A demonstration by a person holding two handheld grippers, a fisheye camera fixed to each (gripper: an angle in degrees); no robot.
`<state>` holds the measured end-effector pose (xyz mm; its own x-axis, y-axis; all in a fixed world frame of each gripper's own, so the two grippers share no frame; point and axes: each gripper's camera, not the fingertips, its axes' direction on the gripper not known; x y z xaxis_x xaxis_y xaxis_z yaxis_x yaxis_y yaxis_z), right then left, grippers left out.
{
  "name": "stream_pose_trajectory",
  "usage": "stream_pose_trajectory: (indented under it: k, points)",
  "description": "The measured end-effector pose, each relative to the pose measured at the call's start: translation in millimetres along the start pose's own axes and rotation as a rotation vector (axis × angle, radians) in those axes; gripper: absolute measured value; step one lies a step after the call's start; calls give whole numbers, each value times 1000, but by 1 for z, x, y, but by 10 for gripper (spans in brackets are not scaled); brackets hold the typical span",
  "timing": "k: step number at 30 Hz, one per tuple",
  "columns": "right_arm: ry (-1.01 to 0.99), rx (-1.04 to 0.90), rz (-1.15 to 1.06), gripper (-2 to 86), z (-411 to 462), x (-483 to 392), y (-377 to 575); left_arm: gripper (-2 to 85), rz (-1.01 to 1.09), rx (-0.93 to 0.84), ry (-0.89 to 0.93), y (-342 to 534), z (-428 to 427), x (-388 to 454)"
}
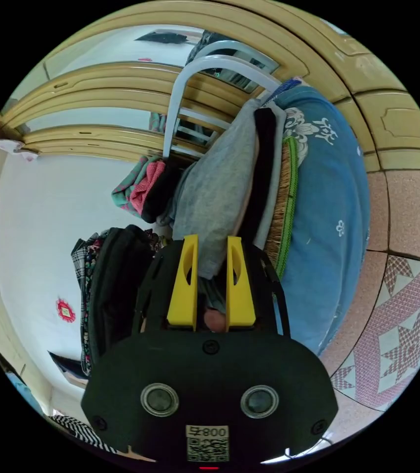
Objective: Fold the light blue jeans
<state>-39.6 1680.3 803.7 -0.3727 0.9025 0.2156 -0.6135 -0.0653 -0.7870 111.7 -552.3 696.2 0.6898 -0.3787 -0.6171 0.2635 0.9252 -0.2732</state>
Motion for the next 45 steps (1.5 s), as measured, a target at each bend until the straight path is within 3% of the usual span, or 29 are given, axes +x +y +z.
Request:
stream_pose_trajectory:
  k: [9, 18, 31, 40, 45]
  points:
    - [73, -56, 35, 63, 3, -4, -27, 0, -9, -66, -1, 30, -7, -46]
    - [-174, 0, 4, 23, -38, -63, -71, 1, -43, -29, 28, 76, -47, -97]
    - [-263, 177, -293, 17, -170, -297, -115, 1, -47, 57, 78, 172, -124, -176]
    - [-291, 210, -576, 18, -263, -479, -61, 3, 61, 86, 175, 250, -178, -212]
    - [-343, 79, -738, 18, -277, -587, -1, 12, 129, 105, 283, 303, -207, -228]
